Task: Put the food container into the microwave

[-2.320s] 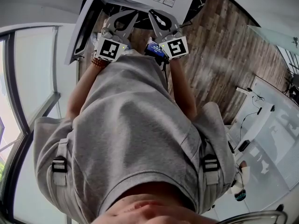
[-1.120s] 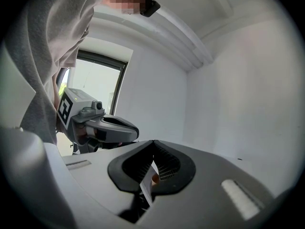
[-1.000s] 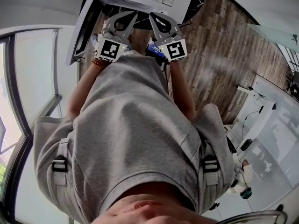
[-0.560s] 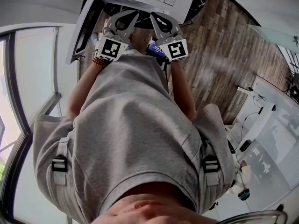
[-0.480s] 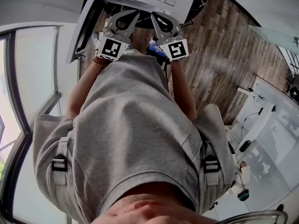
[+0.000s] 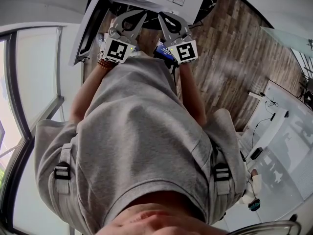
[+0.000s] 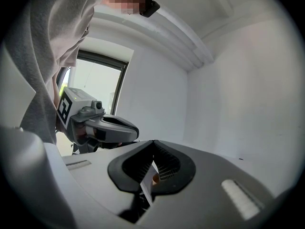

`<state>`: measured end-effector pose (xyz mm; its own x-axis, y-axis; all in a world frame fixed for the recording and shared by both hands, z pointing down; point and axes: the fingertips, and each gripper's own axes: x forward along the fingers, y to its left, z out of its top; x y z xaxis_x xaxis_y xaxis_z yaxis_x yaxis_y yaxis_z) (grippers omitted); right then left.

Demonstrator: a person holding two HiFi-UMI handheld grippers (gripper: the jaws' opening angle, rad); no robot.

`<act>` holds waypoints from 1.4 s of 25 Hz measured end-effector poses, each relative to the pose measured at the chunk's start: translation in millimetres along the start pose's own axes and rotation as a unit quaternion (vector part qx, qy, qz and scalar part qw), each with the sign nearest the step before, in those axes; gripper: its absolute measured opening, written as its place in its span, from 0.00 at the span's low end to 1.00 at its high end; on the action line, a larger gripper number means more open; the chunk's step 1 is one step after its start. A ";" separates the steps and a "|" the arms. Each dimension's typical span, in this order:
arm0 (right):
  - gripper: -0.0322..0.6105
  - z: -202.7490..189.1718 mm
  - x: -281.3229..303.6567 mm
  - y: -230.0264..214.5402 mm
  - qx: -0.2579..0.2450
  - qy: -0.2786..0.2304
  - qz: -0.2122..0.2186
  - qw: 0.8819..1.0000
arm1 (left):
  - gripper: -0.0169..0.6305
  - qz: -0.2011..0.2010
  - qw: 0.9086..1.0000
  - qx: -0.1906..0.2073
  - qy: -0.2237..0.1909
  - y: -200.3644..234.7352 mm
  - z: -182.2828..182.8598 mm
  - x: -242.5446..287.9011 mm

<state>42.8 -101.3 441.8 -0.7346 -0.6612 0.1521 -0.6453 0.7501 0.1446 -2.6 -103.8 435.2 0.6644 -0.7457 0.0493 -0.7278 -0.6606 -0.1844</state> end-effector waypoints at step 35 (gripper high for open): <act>0.07 -13.5 -1.2 -4.9 -0.011 0.013 -0.028 0.999 | 0.03 0.003 1.000 -0.010 0.002 0.5 -3.1 -0.2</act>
<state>49.7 -104.3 454.2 -0.6916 -0.7024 0.1683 -0.6802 0.7118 0.1753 -3.6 -104.2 438.2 0.6588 -0.7504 0.0527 -0.7353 -0.6572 -0.1656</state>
